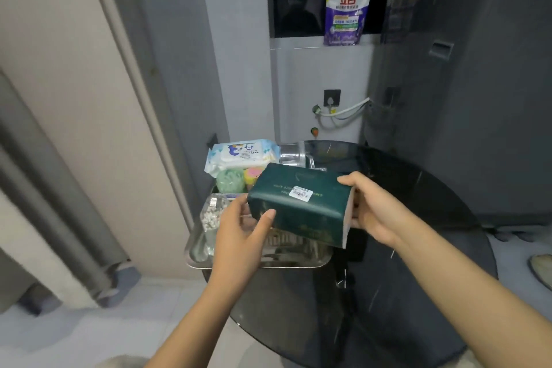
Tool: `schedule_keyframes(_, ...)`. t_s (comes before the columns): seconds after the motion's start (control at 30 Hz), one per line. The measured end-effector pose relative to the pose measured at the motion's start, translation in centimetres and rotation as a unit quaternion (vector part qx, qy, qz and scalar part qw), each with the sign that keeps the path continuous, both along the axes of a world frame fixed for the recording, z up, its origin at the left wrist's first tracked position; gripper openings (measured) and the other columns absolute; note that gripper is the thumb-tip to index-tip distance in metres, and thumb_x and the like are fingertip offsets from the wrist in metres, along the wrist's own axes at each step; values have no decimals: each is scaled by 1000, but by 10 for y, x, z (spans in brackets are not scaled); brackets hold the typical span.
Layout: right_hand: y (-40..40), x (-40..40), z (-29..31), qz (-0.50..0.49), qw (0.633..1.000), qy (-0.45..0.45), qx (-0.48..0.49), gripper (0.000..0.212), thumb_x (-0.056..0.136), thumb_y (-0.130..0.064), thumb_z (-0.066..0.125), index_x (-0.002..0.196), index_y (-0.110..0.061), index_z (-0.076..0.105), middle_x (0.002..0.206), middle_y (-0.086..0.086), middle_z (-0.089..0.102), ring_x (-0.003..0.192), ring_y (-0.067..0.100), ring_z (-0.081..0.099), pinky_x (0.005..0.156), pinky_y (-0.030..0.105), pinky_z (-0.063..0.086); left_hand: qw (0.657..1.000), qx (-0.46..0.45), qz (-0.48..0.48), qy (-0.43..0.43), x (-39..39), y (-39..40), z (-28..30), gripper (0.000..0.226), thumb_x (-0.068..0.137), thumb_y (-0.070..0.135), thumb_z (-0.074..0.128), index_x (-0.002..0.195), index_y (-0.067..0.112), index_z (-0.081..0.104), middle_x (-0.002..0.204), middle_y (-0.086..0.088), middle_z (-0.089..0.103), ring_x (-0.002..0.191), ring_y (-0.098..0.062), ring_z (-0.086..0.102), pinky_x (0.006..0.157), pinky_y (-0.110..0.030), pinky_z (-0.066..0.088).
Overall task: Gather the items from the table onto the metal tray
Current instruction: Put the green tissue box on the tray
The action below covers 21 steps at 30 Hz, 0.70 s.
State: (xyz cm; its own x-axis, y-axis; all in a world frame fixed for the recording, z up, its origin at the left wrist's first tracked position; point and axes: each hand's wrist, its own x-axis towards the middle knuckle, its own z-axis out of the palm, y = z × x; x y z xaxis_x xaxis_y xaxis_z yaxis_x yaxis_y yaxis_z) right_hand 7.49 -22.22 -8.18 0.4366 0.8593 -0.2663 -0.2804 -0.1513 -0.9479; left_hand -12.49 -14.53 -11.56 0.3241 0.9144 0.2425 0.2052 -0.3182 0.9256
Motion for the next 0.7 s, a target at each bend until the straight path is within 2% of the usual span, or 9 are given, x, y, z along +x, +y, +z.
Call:
schedule_keyframes(0.03, 3, -3, 0, 8, 1000, -8, 2, 14, 86, -26, 54, 92, -18, 64, 81, -1, 68, 76, 15, 64, 69, 33, 51, 1000, 7, 6, -7, -5, 1, -3, 24, 84, 24, 68, 103, 33, 58, 99, 6, 64, 81, 4, 59, 73, -5, 43)
schedule_keyframes(0.1, 8, -6, -1, 17, 1000, -16, 2, 21, 87, -28, 53, 100, -16, 64, 88, 0, 69, 80, 15, 65, 68, 32, 50, 1000, 11, 21, -11, -14, 0, -9, 21, 83, 27, 68, 101, 31, 58, 88, 7, 63, 69, 2, 55, 70, -12, 45)
schedule_keyframes(0.23, 15, -13, -9, 53, 998, -24, -6, 34, 89, -31, 50, 116, -15, 63, 105, 4, 70, 95, 20, 65, 78, 35, 51, 999, 9, 46, -16, -30, 1, -18, 25, 83, 29, 68, 104, 21, 59, 82, 7, 62, 65, 3, 52, 64, -8, 42)
schedule_keyframes(0.4, 22, -32, -19, 47, 998, -34, -25, 22, 94, -30, 50, 104, -18, 66, 92, 0, 71, 85, 14, 66, 81, 32, 52, 999, -15, 49, 13, -39, 9, -29, 23, 83, 26, 69, 101, 15, 58, 74, 14, 57, 60, 13, 55, 59, -10, 44)
schedule_keyframes(0.5, 29, -40, -28, 20, 996, -73, -37, 31, 93, -41, 50, 100, -14, 64, 94, 2, 73, 85, 13, 68, 84, 30, 52, 998, -22, 52, 26, -40, 11, -35, 24, 83, 24, 69, 100, 11, 58, 71, 13, 55, 56, 9, 55, 57, -12, 44)
schedule_keyframes(0.53, 30, -42, -31, 12, 994, -103, -46, 40, 90, -48, 50, 99, -13, 65, 97, 6, 73, 89, 17, 69, 90, 33, 50, 998, -28, 53, 31, -41, 12, -37, 26, 83, 25, 69, 102, 11, 58, 71, 13, 55, 58, 5, 56, 60, -16, 46)
schedule_keyframes(0.6, 31, -47, -41, 0, 984, -166, -69, 55, 85, -61, 47, 103, -12, 65, 103, 15, 72, 96, 25, 68, 100, 40, 46, 997, -47, 56, 39, -43, 14, -43, 29, 82, 29, 70, 103, 13, 58, 74, 12, 58, 66, -2, 58, 71, -33, 54)
schedule_keyframes(0.63, 30, -50, -44, 1, 980, -186, -75, 56, 86, -62, 44, 106, -15, 66, 105, 19, 71, 98, 29, 67, 101, 42, 45, 996, -55, 58, 39, -44, 15, -44, 29, 82, 30, 70, 103, 14, 58, 77, 11, 60, 70, -5, 60, 75, -41, 56)
schedule_keyframes(0.7, 28, -53, -48, 2, 976, -207, -71, 55, 88, -61, 40, 112, -20, 65, 111, 17, 70, 106, 30, 65, 103, 43, 43, 996, -64, 59, 36, -45, 15, -46, 27, 81, 29, 70, 101, 16, 57, 82, 8, 64, 74, -7, 62, 79, -46, 56)
